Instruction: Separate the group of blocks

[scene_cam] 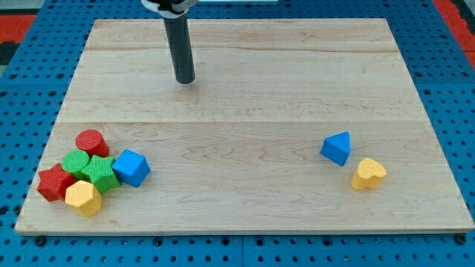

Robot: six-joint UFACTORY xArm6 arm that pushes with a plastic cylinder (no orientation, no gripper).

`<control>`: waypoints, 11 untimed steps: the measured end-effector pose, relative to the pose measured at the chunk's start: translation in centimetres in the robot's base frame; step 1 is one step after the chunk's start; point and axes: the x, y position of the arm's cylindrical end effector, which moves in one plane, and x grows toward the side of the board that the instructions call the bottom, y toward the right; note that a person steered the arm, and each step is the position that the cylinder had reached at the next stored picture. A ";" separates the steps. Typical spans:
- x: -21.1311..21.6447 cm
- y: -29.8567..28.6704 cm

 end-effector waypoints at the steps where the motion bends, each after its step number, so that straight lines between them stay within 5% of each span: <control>1: 0.3 -3.4; 4: 6.8 -19.2; 8: 16.6 -19.6; 11: 18.0 -14.3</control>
